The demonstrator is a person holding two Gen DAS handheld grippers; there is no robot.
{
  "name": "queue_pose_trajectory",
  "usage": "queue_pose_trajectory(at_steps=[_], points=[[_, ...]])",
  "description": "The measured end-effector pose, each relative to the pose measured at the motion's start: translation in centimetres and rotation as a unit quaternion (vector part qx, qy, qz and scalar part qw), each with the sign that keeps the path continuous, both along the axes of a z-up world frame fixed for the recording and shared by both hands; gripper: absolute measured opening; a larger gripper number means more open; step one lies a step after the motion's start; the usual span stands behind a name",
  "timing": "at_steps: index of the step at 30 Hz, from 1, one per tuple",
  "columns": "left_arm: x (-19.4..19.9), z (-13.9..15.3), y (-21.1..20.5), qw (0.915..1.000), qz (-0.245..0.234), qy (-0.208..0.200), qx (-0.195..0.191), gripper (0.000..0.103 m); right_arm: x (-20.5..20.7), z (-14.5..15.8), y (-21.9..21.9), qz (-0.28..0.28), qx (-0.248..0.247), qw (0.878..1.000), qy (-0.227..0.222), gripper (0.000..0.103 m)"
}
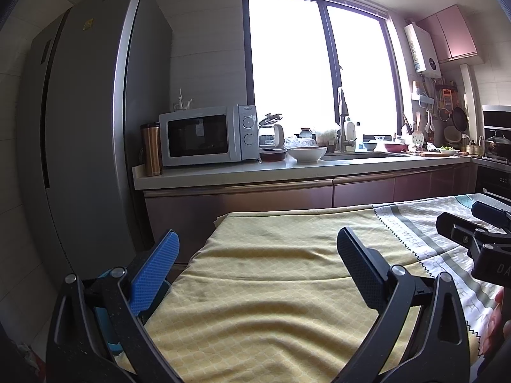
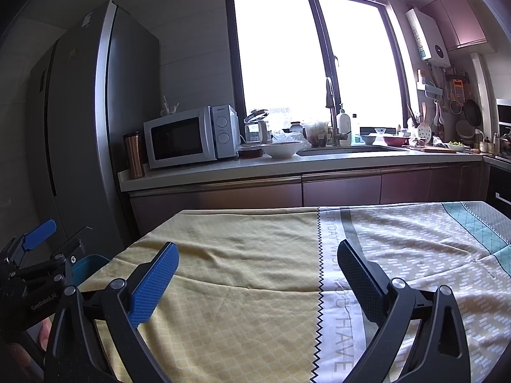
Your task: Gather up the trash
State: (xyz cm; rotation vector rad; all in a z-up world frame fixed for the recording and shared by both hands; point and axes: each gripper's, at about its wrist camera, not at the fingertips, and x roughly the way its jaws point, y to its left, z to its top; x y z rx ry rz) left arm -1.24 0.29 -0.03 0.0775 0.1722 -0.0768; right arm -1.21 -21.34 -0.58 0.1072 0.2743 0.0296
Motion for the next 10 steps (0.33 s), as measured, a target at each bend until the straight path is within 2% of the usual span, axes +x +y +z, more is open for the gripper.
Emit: queue_pose_trajectory(at_steps=[3,7,10], points=[[0.5,-0.2,-0.1,0.9999,-0.001,0.013,0.002,0.098,0.2,-0.1,-0.2,0.0,0.0,1.0,0.004,0.096],[2.6,-1.2,-0.1,0.9976,-0.007,0.069,-0.003,0.097,0.7,-0.5,-0.6,-0.002,0.001,1.0,0.013,0.096],[4.8,-2.1,-0.2,0.9923,-0.02,0.122,0.0,0.098,1.4,-0.7,-1.2,-0.002,-0.001,1.0,0.03,0.096]])
